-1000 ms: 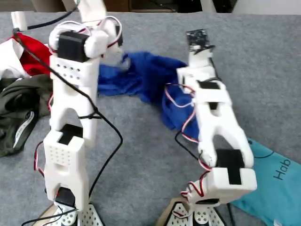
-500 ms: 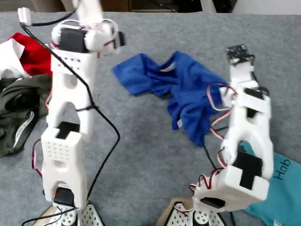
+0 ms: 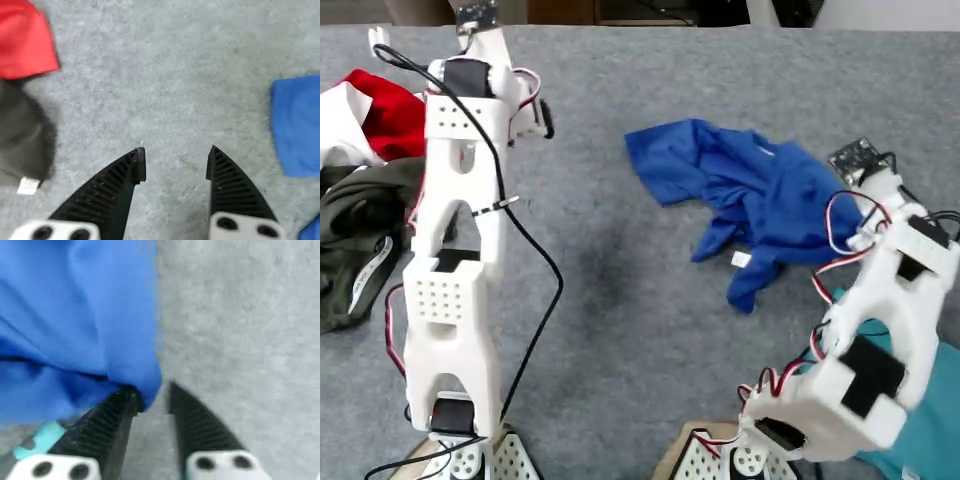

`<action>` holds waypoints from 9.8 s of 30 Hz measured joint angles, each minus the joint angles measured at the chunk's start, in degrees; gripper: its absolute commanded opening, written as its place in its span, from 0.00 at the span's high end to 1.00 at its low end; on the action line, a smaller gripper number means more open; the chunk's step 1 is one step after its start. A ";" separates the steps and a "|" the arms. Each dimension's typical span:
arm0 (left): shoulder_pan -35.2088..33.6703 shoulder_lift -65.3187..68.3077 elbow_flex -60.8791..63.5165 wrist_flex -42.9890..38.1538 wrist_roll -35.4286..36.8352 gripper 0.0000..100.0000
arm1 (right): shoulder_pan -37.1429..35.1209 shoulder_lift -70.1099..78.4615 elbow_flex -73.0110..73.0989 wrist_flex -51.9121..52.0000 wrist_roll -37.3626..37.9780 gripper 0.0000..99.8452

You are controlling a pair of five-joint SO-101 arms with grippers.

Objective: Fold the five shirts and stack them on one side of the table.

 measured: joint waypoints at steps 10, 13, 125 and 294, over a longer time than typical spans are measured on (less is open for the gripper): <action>-12.57 -7.03 4.66 1.05 -2.90 0.79 | -18.99 -16.79 -4.31 9.32 -7.74 0.72; -13.54 -10.90 11.25 1.05 -3.87 0.79 | -27.87 -16.18 -10.55 12.31 -12.84 0.72; -3.52 -69.98 86.51 -9.58 -12.48 0.79 | -57.05 23.65 -96.79 19.16 -8.53 1.00; 15.74 -43.08 91.69 -36.92 -28.66 0.86 | -22.59 60.04 -90.55 19.08 -23.21 1.00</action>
